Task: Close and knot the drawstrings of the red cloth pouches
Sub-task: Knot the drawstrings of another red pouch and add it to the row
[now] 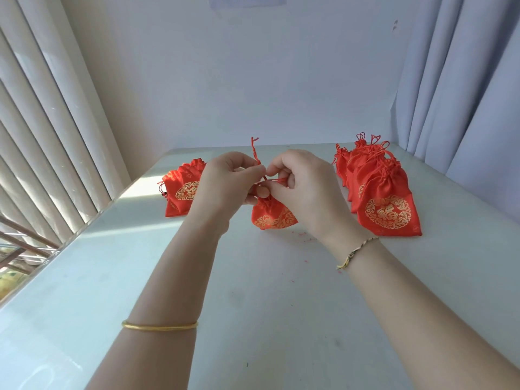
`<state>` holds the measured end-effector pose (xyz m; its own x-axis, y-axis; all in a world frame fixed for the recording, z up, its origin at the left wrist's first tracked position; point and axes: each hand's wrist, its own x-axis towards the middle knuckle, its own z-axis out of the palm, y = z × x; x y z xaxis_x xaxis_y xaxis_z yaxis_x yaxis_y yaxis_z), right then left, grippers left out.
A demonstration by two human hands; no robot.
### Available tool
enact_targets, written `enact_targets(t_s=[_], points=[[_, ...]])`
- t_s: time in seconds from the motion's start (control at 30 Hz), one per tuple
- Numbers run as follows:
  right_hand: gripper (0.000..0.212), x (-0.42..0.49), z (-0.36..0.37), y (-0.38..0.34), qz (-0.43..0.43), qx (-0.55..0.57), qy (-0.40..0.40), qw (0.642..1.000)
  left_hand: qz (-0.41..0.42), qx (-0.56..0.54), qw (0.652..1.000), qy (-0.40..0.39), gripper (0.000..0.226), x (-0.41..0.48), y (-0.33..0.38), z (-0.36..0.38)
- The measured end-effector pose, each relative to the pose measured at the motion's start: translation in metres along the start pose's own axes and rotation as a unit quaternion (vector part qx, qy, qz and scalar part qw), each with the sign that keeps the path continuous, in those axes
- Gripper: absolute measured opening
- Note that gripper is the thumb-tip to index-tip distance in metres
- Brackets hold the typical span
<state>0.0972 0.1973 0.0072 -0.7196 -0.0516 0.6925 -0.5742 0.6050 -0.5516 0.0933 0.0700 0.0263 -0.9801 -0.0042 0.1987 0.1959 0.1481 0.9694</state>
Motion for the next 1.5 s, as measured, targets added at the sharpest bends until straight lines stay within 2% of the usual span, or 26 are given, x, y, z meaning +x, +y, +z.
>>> enact_targets(t_s=[0.1,0.13,0.23,0.3,0.37,0.47,0.57,0.63,0.87,1.1,1.33,1.43,1.5], points=[[0.008,-0.001,0.003,0.0,-0.074,-0.073,-0.002,0.995,-0.007,0.008,1.0,0.011,0.008,0.0,0.002,-0.001],[0.012,-0.001,0.004,0.001,-0.081,-0.096,-0.006,0.992,-0.007,0.004,1.0,0.013,0.006,-0.001,0.004,-0.002],[0.014,0.0,0.004,0.001,-0.058,-0.103,-0.013,0.993,-0.001,-0.007,1.0,0.023,0.024,-0.003,0.009,-0.002],[0.012,0.001,0.002,0.004,-0.004,-0.051,0.001,0.999,0.008,0.06,0.997,0.042,0.032,-0.004,0.01,-0.004],[0.011,0.003,0.0,0.007,0.08,0.046,0.013,0.996,0.032,0.082,0.994,0.06,0.031,-0.005,0.013,-0.008],[0.019,0.005,-0.005,0.009,0.19,0.174,0.013,0.966,0.095,0.118,0.988,0.029,0.024,-0.007,0.018,-0.013],[0.023,0.005,-0.007,0.006,0.249,0.257,-0.004,0.934,0.154,0.22,0.963,-0.005,0.018,-0.01,0.018,-0.005],[0.023,0.005,-0.009,0.004,0.283,0.304,-0.014,0.91,0.183,0.242,0.953,0.003,0.018,-0.01,0.014,0.002],[0.024,0.007,-0.011,0.005,0.325,0.365,-0.064,0.87,0.202,0.286,0.936,0.034,0.014,-0.008,0.01,0.003],[0.021,0.007,-0.013,0.006,0.325,0.405,-0.076,0.851,0.213,0.3,0.929,0.033,0.008,-0.005,0.008,0.002],[0.011,0.008,-0.016,0.01,0.305,0.407,-0.094,0.856,0.212,0.296,0.93,0.049,0.005,0.0,0.004,0.0],[0.017,0.009,-0.018,0.015,0.294,0.367,-0.043,0.882,0.185,0.295,0.935,0.065,0.009,0.003,0.002,-0.004],[0.02,0.008,-0.016,0.021,0.271,0.29,-0.018,0.918,0.154,0.28,0.947,0.041,0.011,0.004,0.0,-0.005]])
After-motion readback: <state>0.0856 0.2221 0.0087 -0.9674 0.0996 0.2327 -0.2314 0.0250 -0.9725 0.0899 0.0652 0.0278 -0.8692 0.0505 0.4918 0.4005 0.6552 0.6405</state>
